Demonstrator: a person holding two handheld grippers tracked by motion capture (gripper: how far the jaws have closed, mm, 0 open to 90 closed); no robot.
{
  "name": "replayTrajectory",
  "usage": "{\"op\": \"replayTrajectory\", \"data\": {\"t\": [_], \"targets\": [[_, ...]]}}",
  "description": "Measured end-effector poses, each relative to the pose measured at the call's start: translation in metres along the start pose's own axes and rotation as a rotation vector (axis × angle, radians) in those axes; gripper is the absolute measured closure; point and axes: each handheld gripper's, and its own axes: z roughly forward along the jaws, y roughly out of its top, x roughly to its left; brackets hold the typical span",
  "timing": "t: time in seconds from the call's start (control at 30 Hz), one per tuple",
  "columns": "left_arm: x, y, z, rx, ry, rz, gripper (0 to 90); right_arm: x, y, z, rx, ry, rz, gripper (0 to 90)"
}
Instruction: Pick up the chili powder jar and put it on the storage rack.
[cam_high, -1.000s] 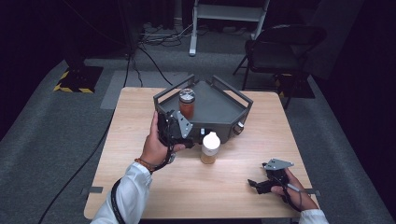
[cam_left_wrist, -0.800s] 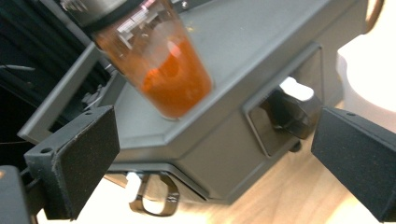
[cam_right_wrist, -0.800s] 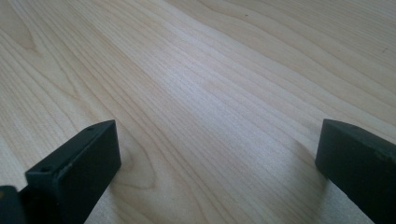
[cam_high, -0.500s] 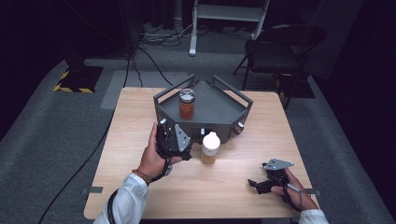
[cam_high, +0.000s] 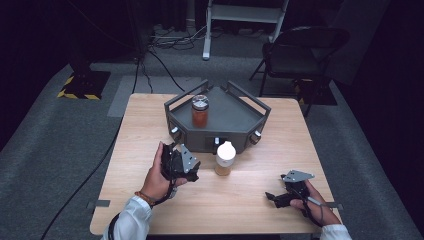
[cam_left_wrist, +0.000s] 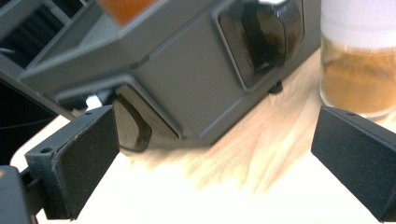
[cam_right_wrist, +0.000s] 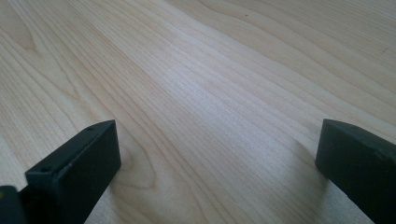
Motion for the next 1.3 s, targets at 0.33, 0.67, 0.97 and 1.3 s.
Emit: {"op": "replayTrajectory", "data": {"t": [0.33, 0.67, 0.97, 1.3], "targets": [[0.005, -0.022, -0.004, 0.032, -0.033, -0.029, 0.9, 0.0, 0.0, 0.0, 0.0, 0.0, 0.0, 0.0], [0.007, -0.041, -0.006, 0.109, -0.037, -0.023, 0.9, 0.0, 0.0, 0.0, 0.0, 0.0, 0.0, 0.0], [0.018, -0.056, -0.008, 0.162, -0.056, -0.073, 1.0, 0.0, 0.0, 0.0, 0.0, 0.0, 0.0, 0.0], [0.026, -0.069, -0.004, 0.188, -0.088, -0.149, 1.0, 0.0, 0.0, 0.0, 0.0, 0.0, 0.0, 0.0]]}}
